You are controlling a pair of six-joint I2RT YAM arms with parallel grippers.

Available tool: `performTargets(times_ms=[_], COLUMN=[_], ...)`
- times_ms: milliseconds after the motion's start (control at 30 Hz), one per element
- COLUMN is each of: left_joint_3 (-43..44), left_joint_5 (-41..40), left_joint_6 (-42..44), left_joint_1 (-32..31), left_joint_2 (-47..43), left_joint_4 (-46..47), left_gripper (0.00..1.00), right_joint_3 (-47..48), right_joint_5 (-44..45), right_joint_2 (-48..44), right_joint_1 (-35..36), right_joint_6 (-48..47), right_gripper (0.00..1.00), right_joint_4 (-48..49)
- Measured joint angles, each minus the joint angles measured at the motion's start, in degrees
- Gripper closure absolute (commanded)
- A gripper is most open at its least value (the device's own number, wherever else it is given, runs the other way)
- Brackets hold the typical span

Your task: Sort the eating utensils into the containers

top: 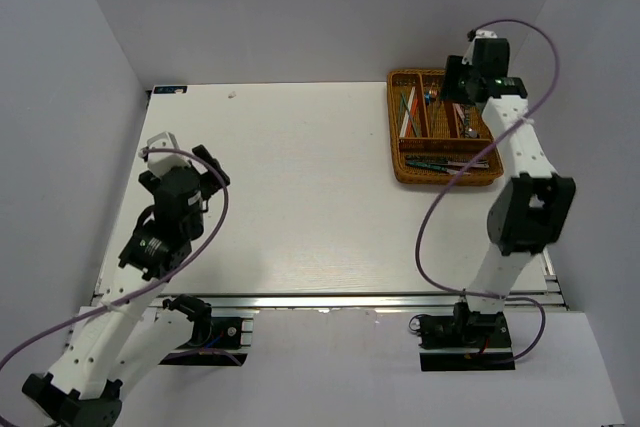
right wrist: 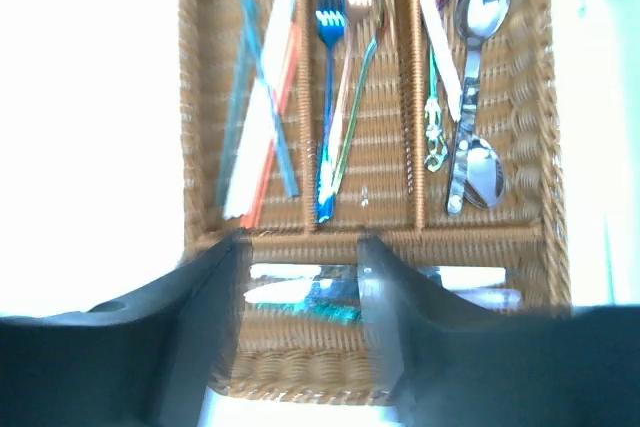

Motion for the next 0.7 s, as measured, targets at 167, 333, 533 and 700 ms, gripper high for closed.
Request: performTargets(times_ms=[167, 333, 533, 700], left_joint_3=[12.98, 19.10, 12.33, 2.34], left_joint_5=[-2.93, -6.71, -7.69, -7.37], left_joint_6=[-0.37, -0.28, 1.64, 1.55], left_joint_1=[0.09, 0.96, 3.08, 3.08], left_joint_2=[11.82, 17.97, 10.34, -3.26], left_joint_4=[-4.85, -6.54, -4.83, -4.46], left_gripper=[0.02, 0.02, 0.02, 0.02], right_joint_3=[-14.45, -32.09, -45.44, -49.57], right_joint_5=[0.37, 0.24, -0.28, -0.24], right_joint_2=[-22.27, -42.73, -61.18, -72.74], right_joint_1=[1.86, 2.14, 3.76, 8.55], right_joint_6=[1.88, 3.43, 4.52, 4.61], right_gripper=[0.11, 0.11, 0.11, 0.11], right_joint_4=[2.58, 2.93, -0.04, -0.35])
